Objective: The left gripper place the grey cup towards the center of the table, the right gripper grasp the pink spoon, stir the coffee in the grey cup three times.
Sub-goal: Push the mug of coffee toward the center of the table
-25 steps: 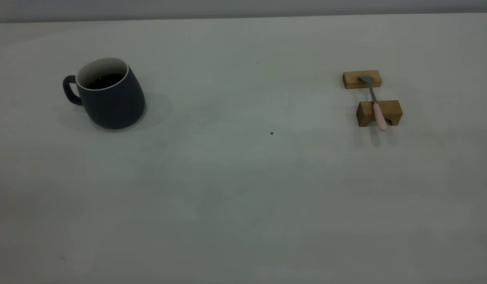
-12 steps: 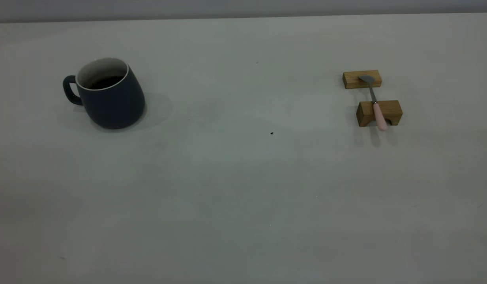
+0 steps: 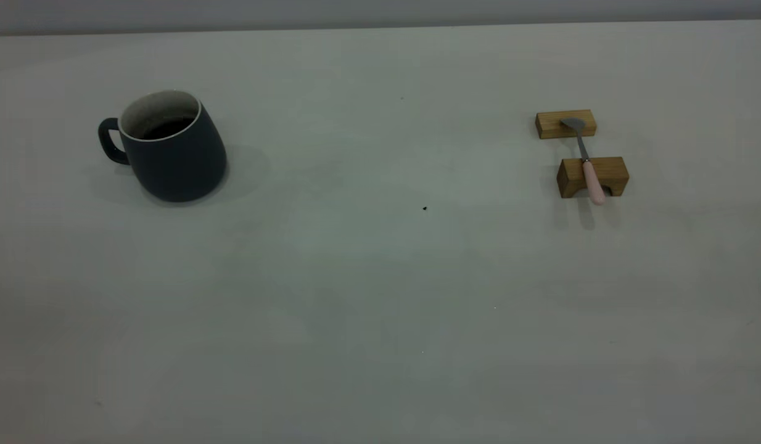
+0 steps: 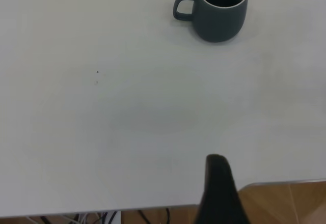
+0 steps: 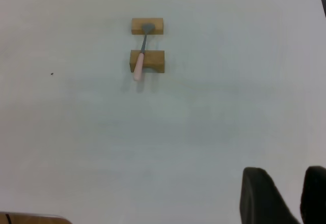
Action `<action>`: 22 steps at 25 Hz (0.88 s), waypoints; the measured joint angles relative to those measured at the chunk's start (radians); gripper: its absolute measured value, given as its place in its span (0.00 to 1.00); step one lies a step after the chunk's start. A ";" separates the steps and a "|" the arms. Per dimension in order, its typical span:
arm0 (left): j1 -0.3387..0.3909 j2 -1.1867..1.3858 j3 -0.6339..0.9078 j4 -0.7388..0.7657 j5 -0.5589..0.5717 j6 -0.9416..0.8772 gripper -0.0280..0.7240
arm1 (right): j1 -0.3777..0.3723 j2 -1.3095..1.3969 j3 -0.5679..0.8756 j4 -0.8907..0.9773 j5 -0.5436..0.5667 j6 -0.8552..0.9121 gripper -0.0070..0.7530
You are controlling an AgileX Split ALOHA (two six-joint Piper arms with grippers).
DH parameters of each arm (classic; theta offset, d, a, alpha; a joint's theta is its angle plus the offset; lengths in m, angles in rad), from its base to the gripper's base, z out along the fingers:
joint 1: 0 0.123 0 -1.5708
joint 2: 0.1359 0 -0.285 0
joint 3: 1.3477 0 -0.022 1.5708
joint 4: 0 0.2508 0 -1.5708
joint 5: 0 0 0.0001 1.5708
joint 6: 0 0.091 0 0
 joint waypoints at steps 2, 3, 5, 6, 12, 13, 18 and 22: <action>0.000 0.042 0.000 0.000 0.000 0.006 0.82 | 0.000 0.000 0.000 0.000 0.000 0.000 0.32; 0.000 0.077 0.000 0.006 0.000 0.009 0.82 | 0.000 0.000 0.000 0.000 0.000 0.000 0.32; 0.000 0.160 -0.008 0.010 -0.010 0.018 0.82 | 0.000 0.000 0.000 0.000 0.000 0.000 0.32; 0.000 0.213 -0.021 0.018 -0.020 0.025 0.82 | 0.000 0.000 0.000 0.000 0.000 0.000 0.32; 0.000 0.565 -0.158 0.101 -0.111 0.077 0.82 | 0.000 0.000 0.000 0.000 0.000 0.000 0.32; 0.000 0.632 -0.190 0.114 -0.123 0.099 0.82 | 0.000 0.000 0.000 0.000 0.000 0.000 0.32; 0.000 0.972 -0.356 0.149 -0.203 0.263 0.82 | 0.000 0.000 0.000 0.000 0.000 0.000 0.32; -0.001 1.275 -0.498 0.156 -0.230 0.384 0.82 | 0.000 0.000 0.000 0.000 0.000 0.000 0.32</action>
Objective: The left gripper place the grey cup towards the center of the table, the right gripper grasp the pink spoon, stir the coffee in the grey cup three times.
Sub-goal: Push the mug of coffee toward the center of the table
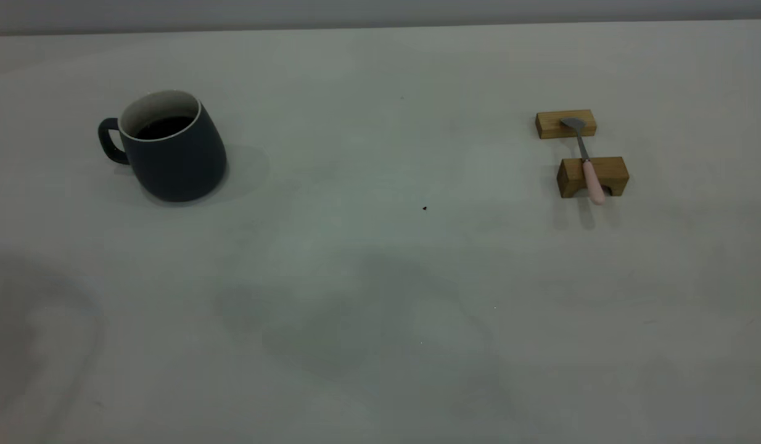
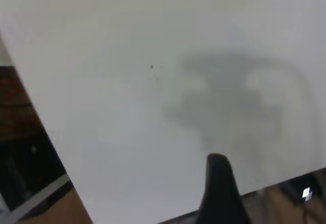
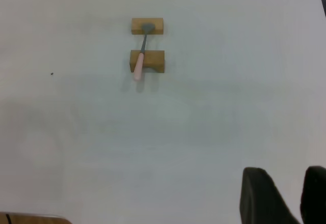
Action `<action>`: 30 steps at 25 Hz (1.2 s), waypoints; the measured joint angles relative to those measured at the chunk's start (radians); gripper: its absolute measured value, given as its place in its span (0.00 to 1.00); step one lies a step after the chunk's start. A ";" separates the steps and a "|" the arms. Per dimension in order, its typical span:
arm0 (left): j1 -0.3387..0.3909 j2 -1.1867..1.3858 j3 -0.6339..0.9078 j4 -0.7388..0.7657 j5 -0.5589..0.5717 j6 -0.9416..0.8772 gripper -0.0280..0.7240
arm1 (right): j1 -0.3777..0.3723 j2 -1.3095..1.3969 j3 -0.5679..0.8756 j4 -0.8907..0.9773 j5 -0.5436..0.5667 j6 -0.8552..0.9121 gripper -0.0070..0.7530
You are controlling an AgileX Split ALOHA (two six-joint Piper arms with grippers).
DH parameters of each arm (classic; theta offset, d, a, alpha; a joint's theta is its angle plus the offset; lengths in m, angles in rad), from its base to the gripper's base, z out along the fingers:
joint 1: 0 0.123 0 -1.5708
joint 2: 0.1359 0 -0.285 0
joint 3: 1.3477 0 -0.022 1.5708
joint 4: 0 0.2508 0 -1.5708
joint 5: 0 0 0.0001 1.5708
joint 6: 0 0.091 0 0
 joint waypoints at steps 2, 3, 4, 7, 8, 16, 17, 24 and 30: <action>-0.008 0.142 -0.067 0.007 -0.001 0.060 0.82 | 0.000 0.000 0.000 0.000 0.000 0.000 0.32; -0.009 0.217 -0.102 0.011 -0.002 0.094 0.82 | 0.000 0.000 0.000 0.000 0.000 0.000 0.32; -0.013 0.288 -0.138 0.019 -0.004 0.121 0.82 | 0.000 0.000 0.000 0.000 0.000 0.000 0.32; -0.020 0.467 -0.239 0.029 -0.006 0.216 0.82 | 0.000 0.000 0.000 0.000 0.000 0.000 0.32; -0.025 0.511 -0.267 0.029 -0.009 0.243 0.82 | 0.000 0.000 0.000 0.000 0.000 0.000 0.32; -0.056 0.772 -0.408 0.029 -0.209 0.566 0.82 | 0.000 0.000 0.000 0.000 0.000 0.000 0.32; -0.058 0.798 -0.409 0.029 -0.240 0.618 0.82 | 0.000 0.000 0.000 0.000 0.000 0.000 0.32; -0.059 0.921 -0.409 0.036 -0.352 0.861 0.82 | 0.000 0.000 0.000 0.000 0.000 0.000 0.32; -0.059 0.992 -0.412 0.060 -0.477 0.916 0.82 | 0.000 0.000 0.000 0.000 0.000 0.000 0.32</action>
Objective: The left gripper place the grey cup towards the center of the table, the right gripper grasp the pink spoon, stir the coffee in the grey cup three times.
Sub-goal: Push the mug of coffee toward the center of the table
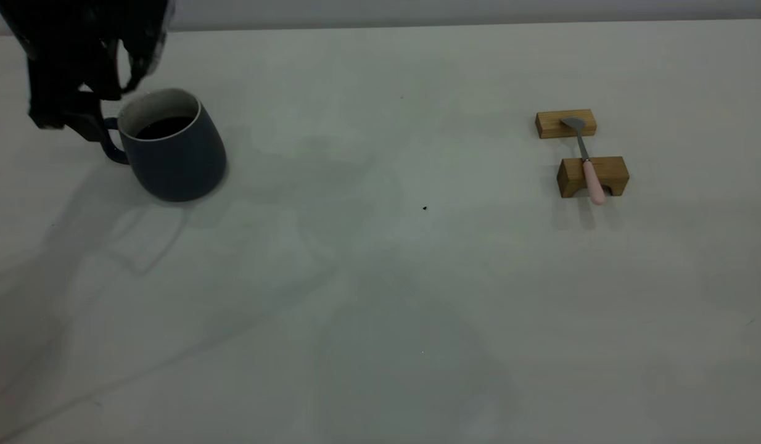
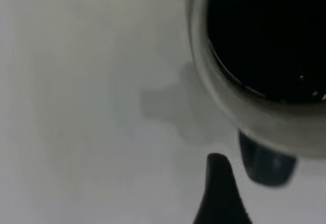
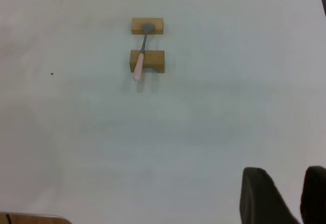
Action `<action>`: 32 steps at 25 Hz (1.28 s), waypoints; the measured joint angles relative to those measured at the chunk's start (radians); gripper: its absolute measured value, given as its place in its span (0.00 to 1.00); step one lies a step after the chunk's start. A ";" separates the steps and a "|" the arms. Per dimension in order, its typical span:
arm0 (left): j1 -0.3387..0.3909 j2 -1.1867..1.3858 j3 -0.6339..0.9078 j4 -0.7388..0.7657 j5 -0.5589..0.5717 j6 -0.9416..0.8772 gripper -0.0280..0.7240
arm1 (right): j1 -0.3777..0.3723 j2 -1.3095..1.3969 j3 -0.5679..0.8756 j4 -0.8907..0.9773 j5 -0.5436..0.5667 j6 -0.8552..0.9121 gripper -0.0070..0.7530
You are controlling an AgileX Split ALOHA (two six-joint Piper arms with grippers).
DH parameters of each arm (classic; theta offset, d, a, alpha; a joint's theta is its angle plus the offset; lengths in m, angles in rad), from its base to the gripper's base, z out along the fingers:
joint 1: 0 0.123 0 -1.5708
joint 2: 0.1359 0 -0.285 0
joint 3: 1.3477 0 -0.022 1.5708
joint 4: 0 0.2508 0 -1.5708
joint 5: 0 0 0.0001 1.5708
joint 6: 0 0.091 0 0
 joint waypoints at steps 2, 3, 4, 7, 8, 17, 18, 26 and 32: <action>0.000 0.020 -0.001 0.000 -0.029 0.029 0.82 | 0.000 0.000 0.000 0.000 0.000 0.000 0.32; 0.000 0.029 -0.003 0.000 -0.039 0.040 0.82 | 0.000 0.000 0.000 0.000 0.000 0.000 0.32; 0.000 0.036 -0.004 0.000 -0.046 0.049 0.82 | 0.000 0.000 0.000 0.000 0.000 0.000 0.32; 0.000 0.048 -0.004 0.000 -0.053 0.058 0.79 | 0.000 0.000 0.000 0.000 0.000 0.000 0.32; 0.000 0.049 -0.004 0.000 -0.053 0.059 0.77 | 0.000 0.000 0.000 0.000 0.000 0.000 0.32; 0.000 0.049 -0.006 0.004 -0.051 0.060 0.32 | 0.000 0.000 0.000 0.000 0.000 0.000 0.32; -0.001 0.049 -0.006 0.004 -0.050 0.060 0.32 | 0.000 0.000 0.000 0.000 0.000 0.000 0.32; -0.065 0.049 -0.006 0.005 -0.044 0.058 0.32 | 0.000 0.000 0.000 0.000 0.000 0.000 0.32; -0.133 0.049 -0.006 0.004 -0.034 0.033 0.32 | 0.000 0.000 0.000 0.000 0.000 0.000 0.32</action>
